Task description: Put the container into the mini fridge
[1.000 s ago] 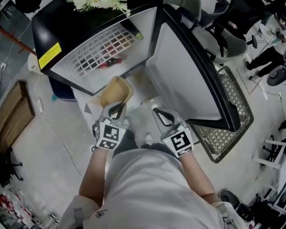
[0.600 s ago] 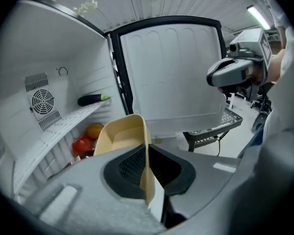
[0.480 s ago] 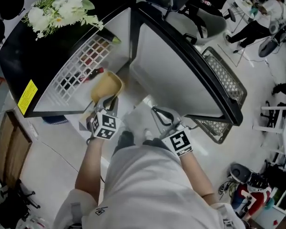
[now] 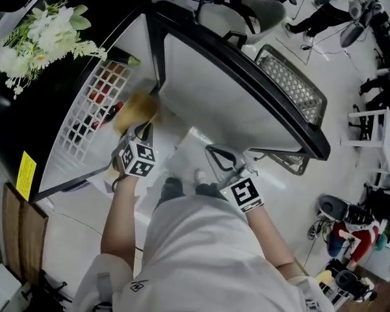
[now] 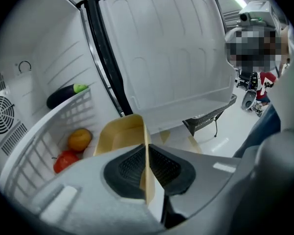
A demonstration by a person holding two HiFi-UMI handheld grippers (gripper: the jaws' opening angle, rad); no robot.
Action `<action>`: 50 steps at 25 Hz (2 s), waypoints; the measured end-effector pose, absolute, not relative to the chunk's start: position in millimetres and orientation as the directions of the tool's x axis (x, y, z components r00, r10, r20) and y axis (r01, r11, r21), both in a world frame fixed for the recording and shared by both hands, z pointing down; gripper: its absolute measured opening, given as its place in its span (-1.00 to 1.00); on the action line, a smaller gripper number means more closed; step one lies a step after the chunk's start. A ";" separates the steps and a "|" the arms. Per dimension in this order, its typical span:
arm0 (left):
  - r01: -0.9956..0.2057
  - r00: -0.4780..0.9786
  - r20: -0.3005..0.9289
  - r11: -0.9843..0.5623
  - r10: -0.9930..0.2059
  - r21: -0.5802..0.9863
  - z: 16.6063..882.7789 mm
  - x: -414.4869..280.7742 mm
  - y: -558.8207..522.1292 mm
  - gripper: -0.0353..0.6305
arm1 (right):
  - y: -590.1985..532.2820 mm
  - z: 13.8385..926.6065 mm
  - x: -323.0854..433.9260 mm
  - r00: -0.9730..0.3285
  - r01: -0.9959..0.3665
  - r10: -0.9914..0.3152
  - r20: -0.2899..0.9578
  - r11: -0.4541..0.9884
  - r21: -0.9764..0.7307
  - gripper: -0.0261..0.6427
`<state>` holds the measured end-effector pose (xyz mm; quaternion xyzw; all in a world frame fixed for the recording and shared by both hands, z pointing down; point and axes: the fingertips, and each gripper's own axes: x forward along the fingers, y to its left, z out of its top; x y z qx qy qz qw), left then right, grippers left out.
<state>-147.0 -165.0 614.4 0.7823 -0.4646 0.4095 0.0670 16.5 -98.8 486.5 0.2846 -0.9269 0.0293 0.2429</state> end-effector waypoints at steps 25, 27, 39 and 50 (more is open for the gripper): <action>-0.776 0.178 0.743 -0.557 -0.645 -0.298 644.5 -167.7 -234.0 -0.82 | -109.6 490.4 25.4 -0.666 -0.602 -0.563 0.489 0.793 0.093 -0.91; -0.789 0.172 0.742 -0.542 -0.648 -0.290 644.1 -171.4 -239.5 -0.82 | -109.8 490.1 26.6 -0.661 -0.604 -0.566 0.493 0.791 0.098 -0.91; -0.814 0.173 0.751 -0.522 -0.637 -0.255 646.4 -175.8 -263.4 -0.79 | -109.3 489.0 33.3 -0.645 -0.619 -0.577 0.501 0.779 0.100 -0.91; -0.758 0.129 0.776 -0.566 -0.618 -0.325 660.3 -166.6 -260.7 -0.46 | -108.7 489.8 36.3 -0.648 -0.619 -0.574 0.501 0.780 0.094 -0.91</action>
